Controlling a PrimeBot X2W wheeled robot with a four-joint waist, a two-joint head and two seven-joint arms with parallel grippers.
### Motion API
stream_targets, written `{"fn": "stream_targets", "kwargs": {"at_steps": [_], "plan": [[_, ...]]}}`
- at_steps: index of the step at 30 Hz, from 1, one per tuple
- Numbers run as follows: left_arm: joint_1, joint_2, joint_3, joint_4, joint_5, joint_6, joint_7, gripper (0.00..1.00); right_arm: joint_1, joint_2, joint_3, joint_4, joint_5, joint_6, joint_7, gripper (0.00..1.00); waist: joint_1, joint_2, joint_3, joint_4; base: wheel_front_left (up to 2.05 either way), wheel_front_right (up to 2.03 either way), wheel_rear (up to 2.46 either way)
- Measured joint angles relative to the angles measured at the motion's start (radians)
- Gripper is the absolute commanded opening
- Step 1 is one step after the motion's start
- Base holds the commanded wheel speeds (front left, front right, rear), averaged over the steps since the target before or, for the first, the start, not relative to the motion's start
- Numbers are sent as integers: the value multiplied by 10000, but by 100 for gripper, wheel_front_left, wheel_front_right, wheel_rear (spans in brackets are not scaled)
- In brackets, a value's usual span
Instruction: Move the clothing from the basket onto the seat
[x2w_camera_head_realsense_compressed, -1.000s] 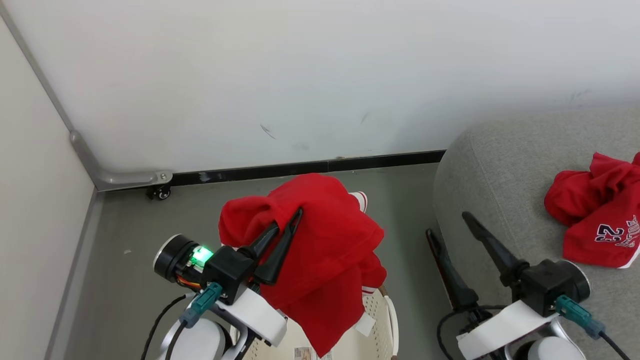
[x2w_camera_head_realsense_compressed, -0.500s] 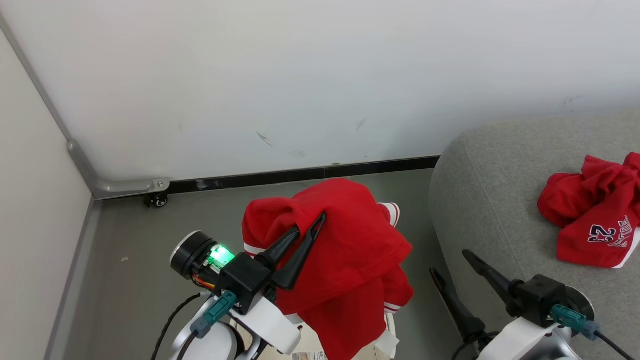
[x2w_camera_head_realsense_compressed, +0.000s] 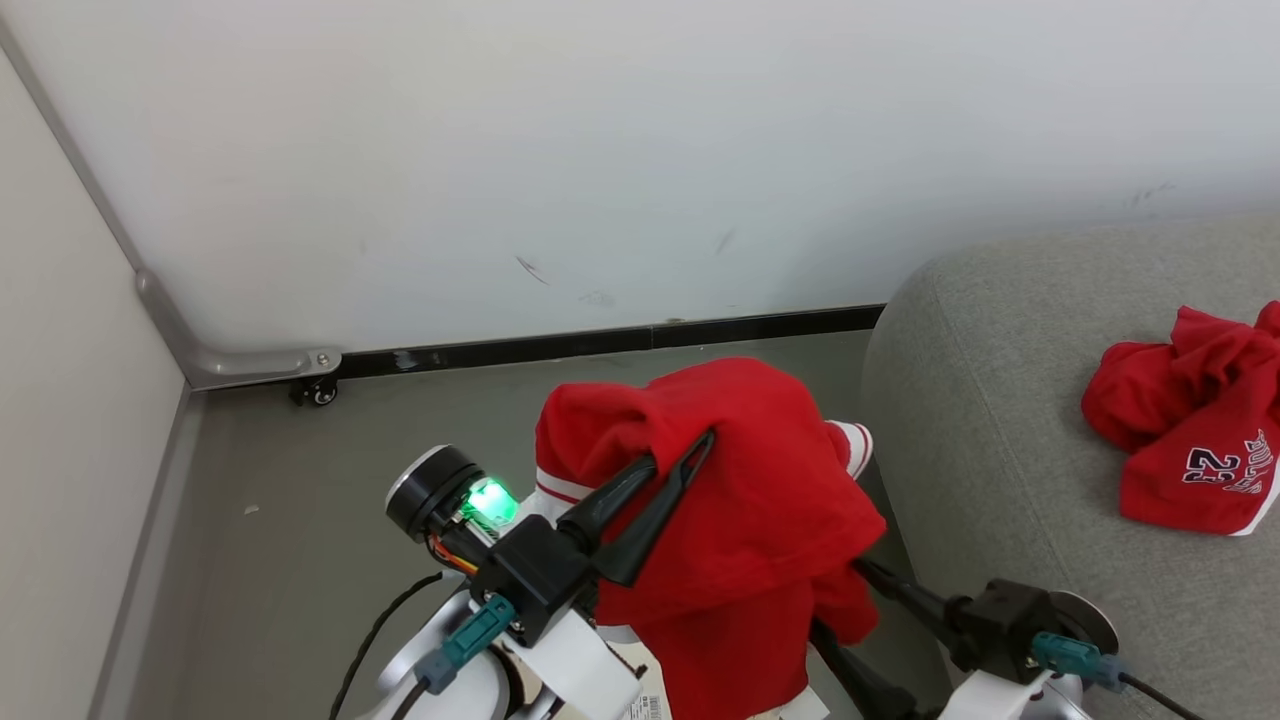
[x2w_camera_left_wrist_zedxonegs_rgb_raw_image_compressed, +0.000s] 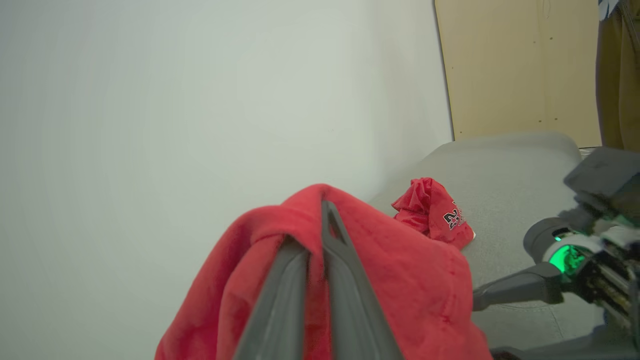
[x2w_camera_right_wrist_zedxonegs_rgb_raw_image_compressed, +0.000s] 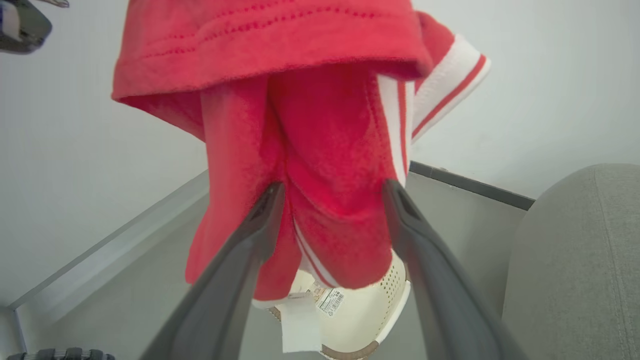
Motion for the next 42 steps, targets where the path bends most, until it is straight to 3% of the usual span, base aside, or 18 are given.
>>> {"fn": "stream_targets", "kwargs": {"at_steps": [10,20,21,27,39,41,42], "plan": [[-159,-19,-562,-228,-82,-56,2,0,-985,-573,830,-25,19,0,176,100,0,0,64,84,0,0,0],[-192,-56,-924,-307,-426,-56,94,0,-1755,-573,1703,244,59,0,173,99,0,0,146,157,0,0,0],[-204,-52,-936,-307,-456,-56,98,0,-1798,-577,1772,251,59,0,161,51,0,0,157,162,0,0,0],[-216,33,-913,-140,-780,-56,242,0,-1976,-583,2034,305,105,0,-46,0,0,0,217,144,0,0,0],[-188,284,-556,690,-1402,-56,458,0,-1961,-550,1557,495,617,0,-863,0,0,0,321,-127,0,0,0],[-163,284,-525,777,-1490,-56,458,13,-1943,-483,1373,518,688,0,-1016,0,0,0,332,-189,0,0,0],[-153,290,-525,828,-1501,-58,458,14,-1929,-441,1266,525,711,0,-1095,0,0,0,336,-221,0,0,0]]}}
